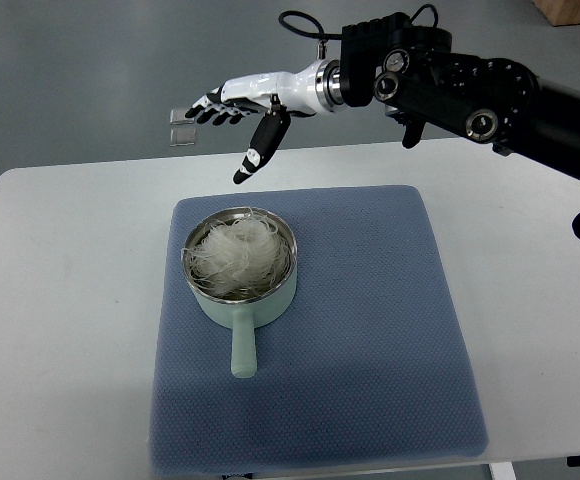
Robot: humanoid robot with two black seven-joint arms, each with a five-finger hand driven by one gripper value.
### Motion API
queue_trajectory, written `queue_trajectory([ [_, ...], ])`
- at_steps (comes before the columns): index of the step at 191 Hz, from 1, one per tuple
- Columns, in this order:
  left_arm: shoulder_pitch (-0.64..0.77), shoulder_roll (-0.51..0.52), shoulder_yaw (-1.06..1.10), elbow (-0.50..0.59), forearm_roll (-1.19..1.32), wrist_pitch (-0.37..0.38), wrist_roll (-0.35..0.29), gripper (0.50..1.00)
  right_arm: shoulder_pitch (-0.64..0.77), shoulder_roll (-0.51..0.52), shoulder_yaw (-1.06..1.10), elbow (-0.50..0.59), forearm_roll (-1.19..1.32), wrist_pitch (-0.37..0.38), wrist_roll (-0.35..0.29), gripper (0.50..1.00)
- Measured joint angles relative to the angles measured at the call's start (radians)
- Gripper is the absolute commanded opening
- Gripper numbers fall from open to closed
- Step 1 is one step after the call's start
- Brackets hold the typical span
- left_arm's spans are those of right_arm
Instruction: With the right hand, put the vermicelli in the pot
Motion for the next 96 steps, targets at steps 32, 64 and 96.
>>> queue_trajectory([
  [32, 0.000, 0.000, 0.001, -0.001, 0.000, 0.000, 0.000, 1.000, -0.147, -0.039, 0.267, -0.010, 0.128, -0.049, 0.006, 0.930],
  [64, 0.000, 0.000, 0.001, -0.002, 0.001, 0.000, 0.000, 1.000, -0.337, -0.021, 0.538, -0.026, 0.306, -0.143, 0.033, 0.930],
  [96, 0.000, 0.000, 0.002, -0.002, 0.002, -0.001, 0.000, 1.000, -0.494, 0.007, 0.721, -0.029, 0.423, -0.225, 0.109, 0.930],
])
